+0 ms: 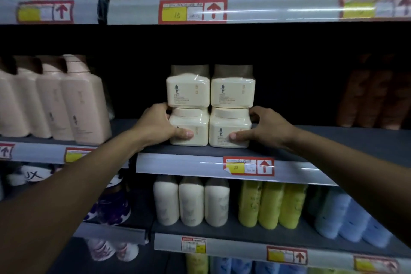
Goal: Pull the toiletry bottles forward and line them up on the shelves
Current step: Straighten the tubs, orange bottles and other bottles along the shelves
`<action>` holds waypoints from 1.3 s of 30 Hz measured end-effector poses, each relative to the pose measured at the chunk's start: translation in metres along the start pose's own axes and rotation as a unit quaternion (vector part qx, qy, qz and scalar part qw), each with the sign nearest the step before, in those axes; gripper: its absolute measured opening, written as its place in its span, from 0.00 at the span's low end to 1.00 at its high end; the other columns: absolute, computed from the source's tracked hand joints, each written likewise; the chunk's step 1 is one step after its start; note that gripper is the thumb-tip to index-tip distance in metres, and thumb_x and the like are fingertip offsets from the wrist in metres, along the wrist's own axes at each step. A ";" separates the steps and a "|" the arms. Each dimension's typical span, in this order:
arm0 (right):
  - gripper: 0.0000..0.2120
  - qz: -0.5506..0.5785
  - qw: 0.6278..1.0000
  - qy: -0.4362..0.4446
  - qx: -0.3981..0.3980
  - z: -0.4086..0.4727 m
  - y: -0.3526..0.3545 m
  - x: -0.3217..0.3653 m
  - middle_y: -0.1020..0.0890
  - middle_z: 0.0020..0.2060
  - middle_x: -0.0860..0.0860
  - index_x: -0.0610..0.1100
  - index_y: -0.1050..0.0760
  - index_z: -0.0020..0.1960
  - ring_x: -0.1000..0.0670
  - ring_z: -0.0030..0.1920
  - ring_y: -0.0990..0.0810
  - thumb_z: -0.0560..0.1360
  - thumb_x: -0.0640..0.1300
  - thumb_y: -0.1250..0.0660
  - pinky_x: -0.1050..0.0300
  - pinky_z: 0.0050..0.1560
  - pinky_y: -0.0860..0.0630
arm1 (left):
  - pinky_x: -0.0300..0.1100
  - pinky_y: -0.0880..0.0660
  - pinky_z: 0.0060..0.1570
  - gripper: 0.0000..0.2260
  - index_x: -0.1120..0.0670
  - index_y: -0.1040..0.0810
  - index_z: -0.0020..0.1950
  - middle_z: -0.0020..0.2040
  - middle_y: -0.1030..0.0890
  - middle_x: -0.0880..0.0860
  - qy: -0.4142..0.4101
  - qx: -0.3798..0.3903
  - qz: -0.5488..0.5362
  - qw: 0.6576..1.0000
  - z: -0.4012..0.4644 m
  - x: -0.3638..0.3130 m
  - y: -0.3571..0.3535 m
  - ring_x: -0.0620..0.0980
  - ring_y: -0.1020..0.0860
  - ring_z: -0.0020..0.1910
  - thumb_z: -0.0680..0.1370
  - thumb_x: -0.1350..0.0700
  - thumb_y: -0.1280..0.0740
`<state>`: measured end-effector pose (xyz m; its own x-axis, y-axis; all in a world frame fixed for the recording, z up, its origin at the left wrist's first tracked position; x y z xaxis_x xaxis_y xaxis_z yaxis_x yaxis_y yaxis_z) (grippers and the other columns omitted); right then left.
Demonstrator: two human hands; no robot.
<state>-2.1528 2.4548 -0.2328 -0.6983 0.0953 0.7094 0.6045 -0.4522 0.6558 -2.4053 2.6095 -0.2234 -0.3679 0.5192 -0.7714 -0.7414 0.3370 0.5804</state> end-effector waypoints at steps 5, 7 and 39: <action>0.40 -0.013 1.000 0.011 -0.013 -0.021 0.010 -0.004 0.19 0.56 0.57 0.49 0.26 0.67 0.56 0.55 0.19 0.60 0.58 0.16 0.59 0.54 0.21 | 0.50 0.21 0.63 0.48 0.48 0.21 0.64 0.54 0.13 0.45 -0.007 0.001 0.018 1.000 -0.012 -0.010 -0.009 0.46 0.15 0.53 0.46 0.37 0.16; 0.38 -0.014 1.000 0.014 -0.016 -0.027 0.013 -0.003 0.19 0.54 0.59 0.50 0.25 0.66 0.59 0.52 0.20 0.60 0.59 0.16 0.64 0.48 0.24 | 0.50 0.21 0.63 0.47 0.48 0.21 0.64 0.54 0.13 0.45 -0.006 0.000 0.024 1.000 -0.015 -0.013 -0.011 0.45 0.15 0.53 0.47 0.37 0.16; 0.14 -0.252 0.965 -0.002 0.069 -0.227 -0.034 -0.091 0.17 0.43 0.50 0.50 0.23 0.41 0.44 0.45 0.18 0.71 0.59 0.39 0.48 0.44 0.19 | 0.46 0.20 0.44 0.05 0.44 0.23 0.38 0.37 0.19 0.41 -0.044 -0.012 0.128 0.991 -0.188 -0.037 -0.193 0.44 0.20 0.40 0.73 0.50 0.30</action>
<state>-2.1971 2.2599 -0.3782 -0.9156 0.2767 0.2918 0.2334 -0.2252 0.9459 -2.3543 2.3770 -0.3556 -0.4956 0.6527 -0.5730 -0.6437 0.1669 0.7468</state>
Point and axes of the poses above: each hand's wrist, its own z-axis towards the middle knuckle, its own y-axis out of the back of the hand, x = y × z, the point moved 2 cm from there along z, towards the middle knuckle
